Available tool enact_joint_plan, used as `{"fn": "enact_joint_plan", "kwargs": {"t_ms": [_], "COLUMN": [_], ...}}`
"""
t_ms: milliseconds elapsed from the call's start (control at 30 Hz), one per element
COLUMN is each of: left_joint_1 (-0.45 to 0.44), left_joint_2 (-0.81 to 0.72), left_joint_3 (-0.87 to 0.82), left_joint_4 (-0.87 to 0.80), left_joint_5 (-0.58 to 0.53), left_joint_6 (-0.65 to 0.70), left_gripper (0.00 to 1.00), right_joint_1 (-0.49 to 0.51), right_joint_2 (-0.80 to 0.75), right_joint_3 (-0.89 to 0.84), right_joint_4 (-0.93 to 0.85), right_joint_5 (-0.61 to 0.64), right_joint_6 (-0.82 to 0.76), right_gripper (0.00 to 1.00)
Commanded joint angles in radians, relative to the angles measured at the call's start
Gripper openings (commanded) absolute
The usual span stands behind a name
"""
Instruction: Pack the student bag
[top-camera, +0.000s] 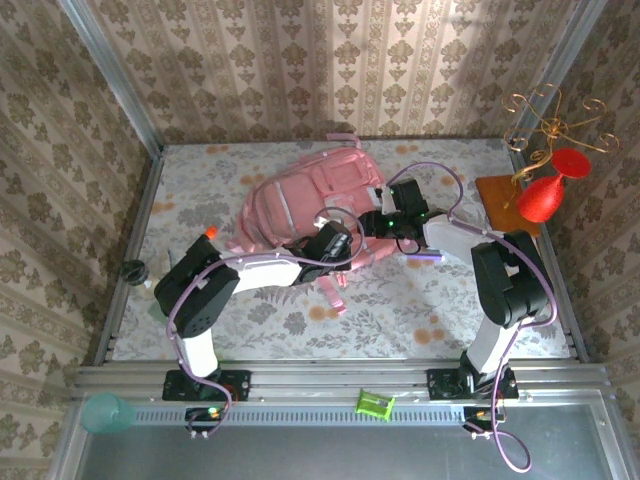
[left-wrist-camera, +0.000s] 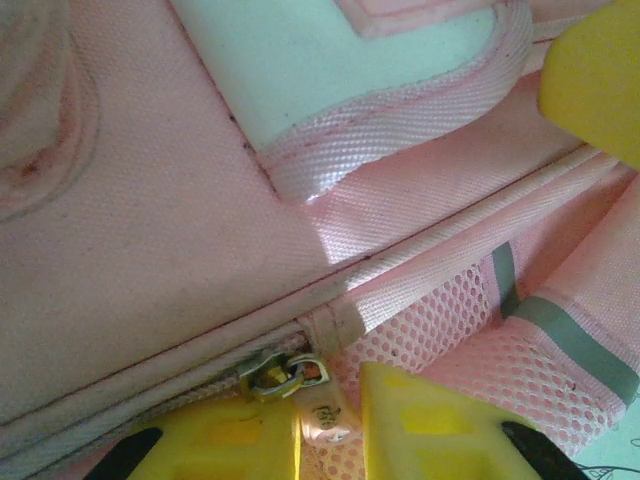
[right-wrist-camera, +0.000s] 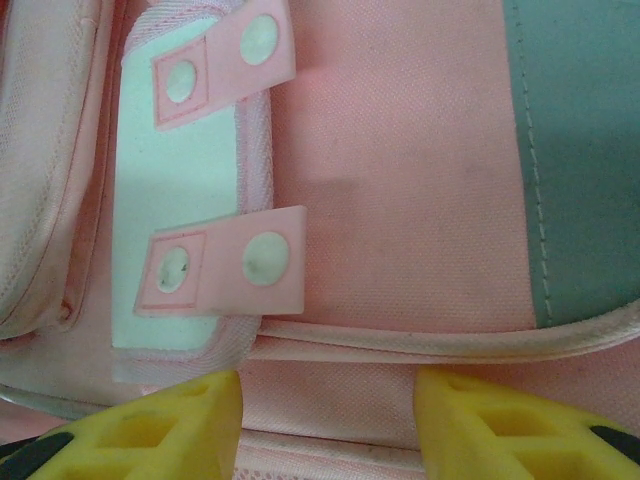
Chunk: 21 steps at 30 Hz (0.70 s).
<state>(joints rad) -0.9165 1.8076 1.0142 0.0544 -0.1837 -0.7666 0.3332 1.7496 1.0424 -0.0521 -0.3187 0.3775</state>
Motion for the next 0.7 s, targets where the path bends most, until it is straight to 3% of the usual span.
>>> {"fn": "enact_joint_plan", "kwargs": {"t_ms": [0, 367, 667], "left_joint_1": [0.003, -0.001, -0.003], "left_joint_2": [0.006, -0.041, -0.095], "left_joint_3": [-0.012, -0.041, -0.067], "left_joint_4": [0.061, 0.068, 0.054], "left_joint_5": [-0.043, -0.03, -0.019], "left_joint_6": [-0.01, -0.028, -0.028], "left_gripper": [0.2, 0.06, 0.05], "right_joint_1": [-0.002, -0.002, -0.002], "right_joint_2": [0.004, 0.004, 0.007], "right_joint_3": [-0.024, -0.021, -0.024], "right_joint_4": [-0.018, -0.024, -0.025], "right_joint_5": [0.0, 0.006, 0.003], "right_joint_6": [0.006, 0.002, 0.001], "right_gripper": [0.49, 0.49, 0.49]}}
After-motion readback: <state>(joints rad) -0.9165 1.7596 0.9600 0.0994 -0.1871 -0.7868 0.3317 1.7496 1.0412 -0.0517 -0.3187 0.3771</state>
